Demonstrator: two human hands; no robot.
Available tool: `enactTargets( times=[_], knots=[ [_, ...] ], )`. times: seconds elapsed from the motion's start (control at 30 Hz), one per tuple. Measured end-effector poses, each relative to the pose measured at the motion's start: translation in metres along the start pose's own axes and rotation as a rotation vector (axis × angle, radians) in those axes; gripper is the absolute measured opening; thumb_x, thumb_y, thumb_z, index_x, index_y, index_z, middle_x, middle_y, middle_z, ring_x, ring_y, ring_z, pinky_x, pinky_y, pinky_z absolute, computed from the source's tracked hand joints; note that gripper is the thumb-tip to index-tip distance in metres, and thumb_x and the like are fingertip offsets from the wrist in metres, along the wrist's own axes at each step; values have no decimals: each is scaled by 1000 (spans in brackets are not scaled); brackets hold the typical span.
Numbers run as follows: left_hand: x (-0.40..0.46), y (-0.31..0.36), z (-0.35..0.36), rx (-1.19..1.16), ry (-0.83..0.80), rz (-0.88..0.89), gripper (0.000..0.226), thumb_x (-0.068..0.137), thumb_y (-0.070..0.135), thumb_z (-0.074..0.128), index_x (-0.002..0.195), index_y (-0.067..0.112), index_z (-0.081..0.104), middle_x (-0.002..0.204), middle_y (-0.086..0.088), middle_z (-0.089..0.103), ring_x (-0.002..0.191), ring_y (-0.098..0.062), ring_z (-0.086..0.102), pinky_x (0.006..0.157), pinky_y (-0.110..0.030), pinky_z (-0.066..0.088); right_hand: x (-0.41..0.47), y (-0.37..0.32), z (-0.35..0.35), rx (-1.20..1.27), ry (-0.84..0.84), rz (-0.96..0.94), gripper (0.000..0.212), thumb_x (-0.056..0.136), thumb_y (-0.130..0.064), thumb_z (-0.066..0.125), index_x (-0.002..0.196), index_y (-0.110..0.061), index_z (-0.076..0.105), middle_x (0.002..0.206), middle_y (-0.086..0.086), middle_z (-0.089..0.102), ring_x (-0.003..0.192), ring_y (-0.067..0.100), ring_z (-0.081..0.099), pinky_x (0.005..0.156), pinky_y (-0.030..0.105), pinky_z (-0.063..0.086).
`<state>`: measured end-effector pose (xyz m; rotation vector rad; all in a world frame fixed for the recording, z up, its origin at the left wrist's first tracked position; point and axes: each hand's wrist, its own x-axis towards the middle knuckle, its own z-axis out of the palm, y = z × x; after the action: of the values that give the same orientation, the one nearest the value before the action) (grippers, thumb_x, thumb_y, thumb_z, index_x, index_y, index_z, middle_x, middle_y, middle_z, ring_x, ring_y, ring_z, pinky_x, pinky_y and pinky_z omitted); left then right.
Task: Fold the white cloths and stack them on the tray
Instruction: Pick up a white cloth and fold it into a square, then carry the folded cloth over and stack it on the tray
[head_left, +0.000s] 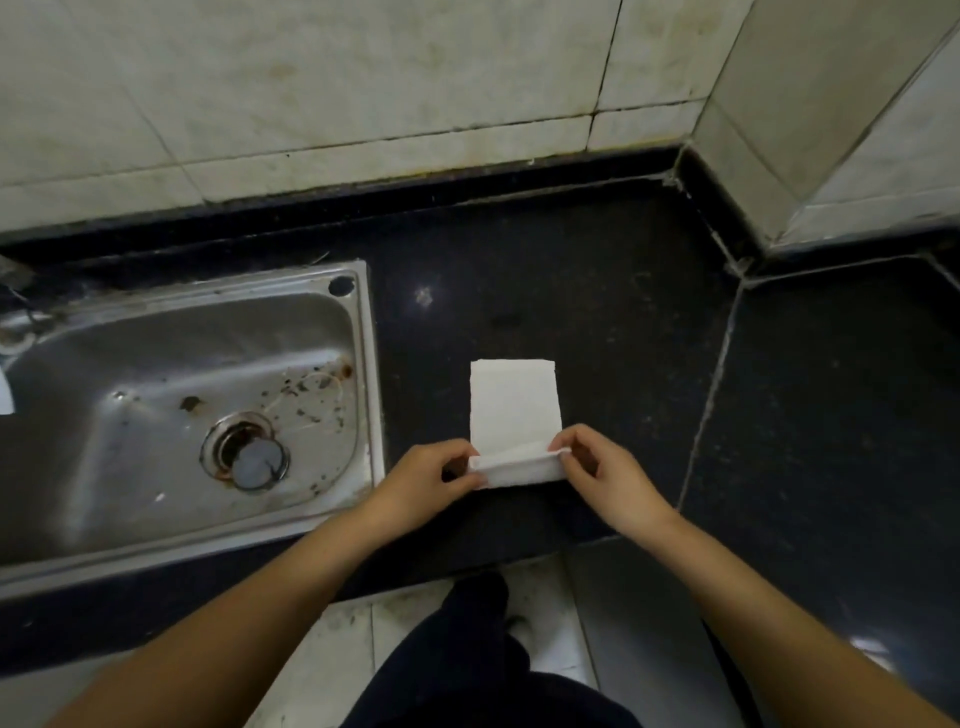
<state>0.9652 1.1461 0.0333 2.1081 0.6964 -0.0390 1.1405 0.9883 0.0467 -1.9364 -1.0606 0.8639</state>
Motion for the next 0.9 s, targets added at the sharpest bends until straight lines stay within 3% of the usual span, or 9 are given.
enactTargets(
  times=[0.07, 0.17, 0.3, 0.43, 0.57, 0.63, 0.73, 0.9],
  knots=[
    [18, 3, -9, -41, 90, -30, 9, 87, 22, 65, 80, 21, 59, 75, 5, 58, 70, -7, 53, 65, -13, 39, 20, -6, -5, 16, 63, 16, 14, 93, -7, 50, 92, -17, 59, 83, 0, 58, 68, 2, 47, 61, 13, 37],
    [59, 12, -23, -53, 223, -76, 18, 87, 25, 63, 80, 9, 57, 77, -6, 59, 70, -12, 51, 64, -22, 39, 64, -15, -10, -25, 183, 103, 11, 93, -12, 50, 95, -18, 59, 94, 2, 58, 76, 7, 50, 63, 15, 38],
    [104, 10, -25, 113, 319, -164, 23, 88, 29, 58, 70, 22, 46, 75, 3, 50, 76, -16, 49, 75, -33, 41, 115, -17, -7, -110, 222, 234, 14, 94, -15, 46, 102, -17, 58, 105, 0, 56, 88, 11, 53, 71, 20, 38],
    [111, -4, -2, 277, 401, -284, 13, 91, 32, 52, 89, 20, 55, 95, 1, 52, 97, -19, 49, 89, -36, 35, 128, -3, 10, -267, 221, 273, 22, 94, -11, 43, 107, -15, 61, 116, 4, 54, 108, 20, 50, 88, 30, 44],
    [108, -7, 7, 233, 500, -317, 26, 90, 36, 54, 111, 21, 50, 110, 2, 54, 107, -19, 47, 93, -36, 33, 125, -2, 16, -318, 259, 308, 35, 94, -12, 44, 129, -17, 48, 132, 6, 43, 123, 23, 41, 104, 38, 38],
    [105, -8, 4, 213, 510, -361, 35, 90, 41, 52, 117, 19, 49, 115, 0, 53, 112, -20, 46, 95, -38, 33, 123, -2, 11, -333, 285, 380, 39, 96, -23, 46, 133, -14, 43, 134, 8, 43, 125, 24, 41, 103, 40, 39],
    [100, -2, 4, 295, 400, -455, 38, 91, 47, 47, 117, 19, 51, 121, -3, 49, 115, -21, 43, 96, -38, 32, 120, -5, 8, -626, 181, 520, 49, 95, -42, 45, 131, -9, 43, 133, 10, 46, 125, 27, 42, 100, 40, 37],
    [106, 19, 14, 365, 307, -476, 35, 92, 36, 48, 119, 14, 52, 127, -7, 44, 118, -24, 40, 99, -39, 32, 122, -16, 25, -644, 168, 522, 34, 94, -27, 45, 123, -10, 51, 129, 10, 49, 121, 28, 44, 97, 38, 36]
  ],
)
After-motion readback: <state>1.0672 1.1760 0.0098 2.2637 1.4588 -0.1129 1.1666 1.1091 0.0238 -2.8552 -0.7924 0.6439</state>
